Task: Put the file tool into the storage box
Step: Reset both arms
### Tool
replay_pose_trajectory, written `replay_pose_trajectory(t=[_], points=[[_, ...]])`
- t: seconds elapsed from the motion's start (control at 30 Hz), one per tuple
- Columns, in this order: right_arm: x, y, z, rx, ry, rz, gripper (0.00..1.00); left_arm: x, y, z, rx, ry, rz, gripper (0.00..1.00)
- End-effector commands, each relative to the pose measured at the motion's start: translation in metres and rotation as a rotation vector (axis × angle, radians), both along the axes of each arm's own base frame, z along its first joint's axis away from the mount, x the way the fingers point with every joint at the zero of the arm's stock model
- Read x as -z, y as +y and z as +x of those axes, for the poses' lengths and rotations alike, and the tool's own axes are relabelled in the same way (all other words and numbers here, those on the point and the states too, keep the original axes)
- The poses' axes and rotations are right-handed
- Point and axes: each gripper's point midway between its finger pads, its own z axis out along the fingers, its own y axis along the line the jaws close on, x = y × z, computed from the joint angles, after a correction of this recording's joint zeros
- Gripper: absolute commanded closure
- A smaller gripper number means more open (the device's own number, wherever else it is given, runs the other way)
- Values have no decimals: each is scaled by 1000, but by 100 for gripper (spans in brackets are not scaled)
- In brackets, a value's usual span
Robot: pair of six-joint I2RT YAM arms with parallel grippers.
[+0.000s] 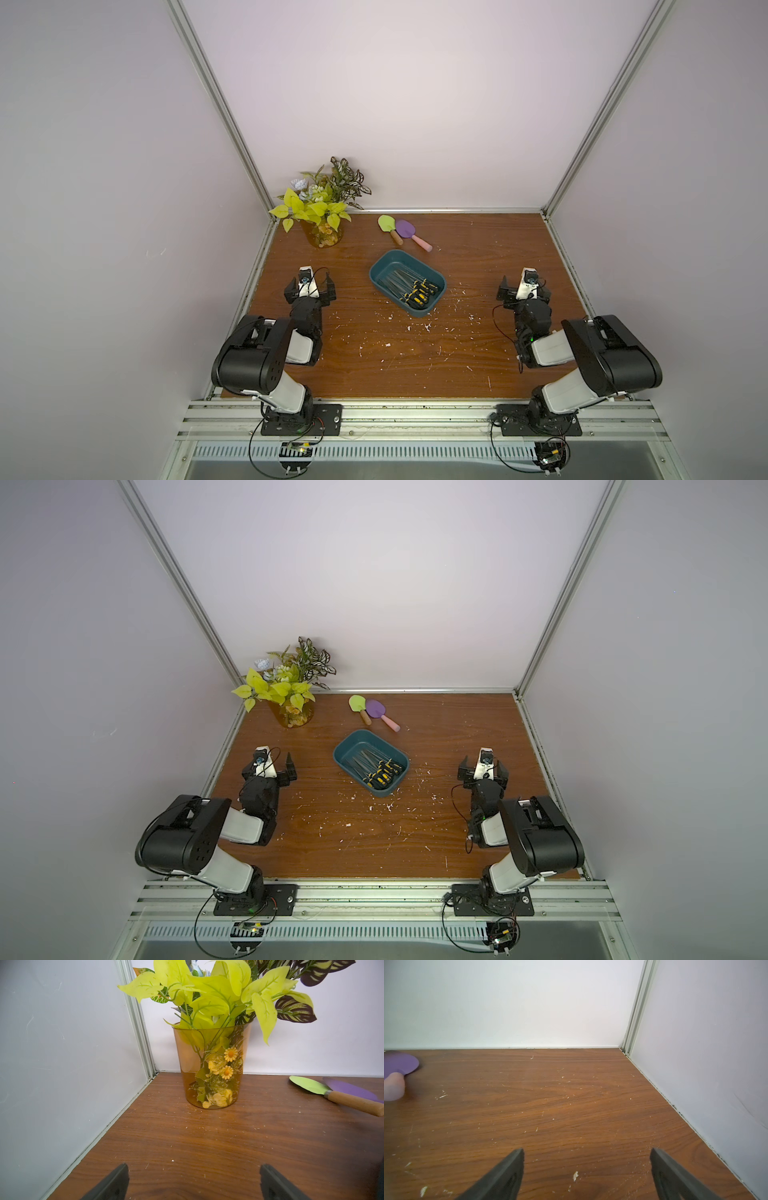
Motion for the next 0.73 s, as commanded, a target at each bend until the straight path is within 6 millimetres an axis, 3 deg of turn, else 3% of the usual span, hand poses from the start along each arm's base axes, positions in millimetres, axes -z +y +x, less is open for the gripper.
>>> replay_pose_trajectory(t=[0.0,0.7], points=[[-12,2,4,-15,-48,11,1,0,3,1,-1,4,10,0],[-13,2,4,-14,-50,11,0,0,2,1,2,6,9,1]])
